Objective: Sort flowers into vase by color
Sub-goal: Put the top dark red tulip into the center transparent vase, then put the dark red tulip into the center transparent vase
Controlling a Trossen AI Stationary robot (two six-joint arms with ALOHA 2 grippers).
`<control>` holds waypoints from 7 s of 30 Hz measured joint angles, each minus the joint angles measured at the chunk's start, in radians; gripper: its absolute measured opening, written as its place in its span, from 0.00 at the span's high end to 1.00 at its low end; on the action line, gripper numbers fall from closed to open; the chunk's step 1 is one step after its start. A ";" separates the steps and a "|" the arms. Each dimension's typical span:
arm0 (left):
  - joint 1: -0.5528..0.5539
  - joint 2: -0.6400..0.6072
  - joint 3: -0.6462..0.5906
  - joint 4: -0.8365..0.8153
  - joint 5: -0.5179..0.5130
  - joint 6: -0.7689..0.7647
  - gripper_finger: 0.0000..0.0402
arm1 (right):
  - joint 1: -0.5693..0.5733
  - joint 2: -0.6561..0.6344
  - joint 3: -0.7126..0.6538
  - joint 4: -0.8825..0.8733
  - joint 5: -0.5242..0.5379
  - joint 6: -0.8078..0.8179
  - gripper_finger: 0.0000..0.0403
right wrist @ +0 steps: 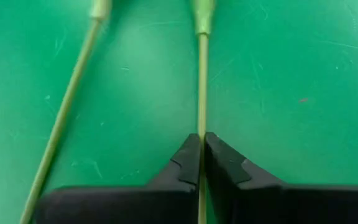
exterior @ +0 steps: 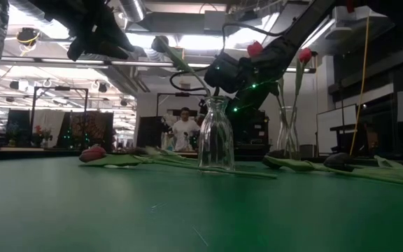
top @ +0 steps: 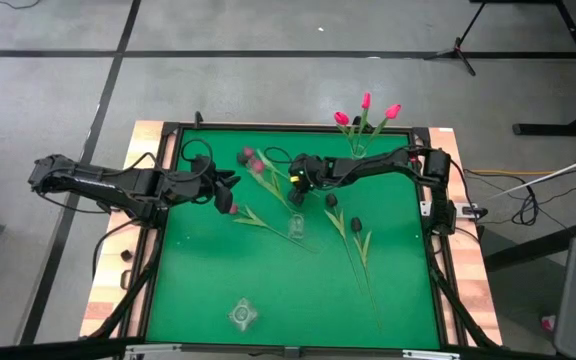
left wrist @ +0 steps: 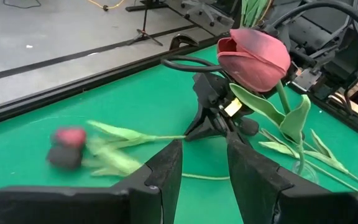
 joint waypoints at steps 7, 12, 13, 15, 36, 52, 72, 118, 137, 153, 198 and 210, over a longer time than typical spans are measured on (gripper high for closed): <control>0.000 0.000 0.000 0.003 0.000 -0.043 0.69 | 0.000 -0.028 -0.004 -0.031 -0.007 0.033 0.99; 0.000 -0.004 0.000 0.022 -0.008 -0.078 0.69 | -0.006 -0.121 -0.007 -0.038 0.006 0.041 0.99; 0.000 -0.009 0.000 0.027 -0.007 -0.078 0.69 | -0.009 -0.144 -0.005 -0.032 0.004 0.041 0.99; 0.000 -0.022 0.000 0.043 -0.008 -0.077 0.69 | -0.015 -0.186 -0.004 -0.033 0.005 0.043 0.99; -0.076 -0.042 0.002 0.583 0.081 0.158 0.69 | 0.116 -0.639 -0.003 0.248 0.010 -0.014 1.00; -0.084 0.233 0.000 0.907 0.178 0.264 0.69 | 0.322 -0.565 -0.003 0.311 0.046 -0.011 1.00; -0.102 0.243 0.000 0.956 0.152 0.271 0.69 | 0.337 -0.459 -0.003 0.455 0.024 0.020 1.00; -0.358 0.618 0.103 1.125 -0.449 0.516 1.00 | 0.335 -1.055 -0.003 -0.115 0.137 -0.174 0.80; -0.270 0.673 0.223 0.682 -0.261 0.244 1.00 | 0.335 -1.041 -0.004 -0.157 0.132 -0.164 0.80; -0.192 0.673 0.223 0.550 -0.036 0.109 0.98 | 0.335 -1.041 -0.003 -0.157 0.132 -0.163 0.80; -0.234 0.230 0.159 -0.421 0.025 -0.280 0.65 | 0.418 -0.905 -0.051 -0.367 0.068 -0.065 0.80; -0.244 0.231 -0.049 -0.107 0.021 0.175 0.66 | 0.544 -0.813 -0.049 -0.340 0.194 -0.091 0.80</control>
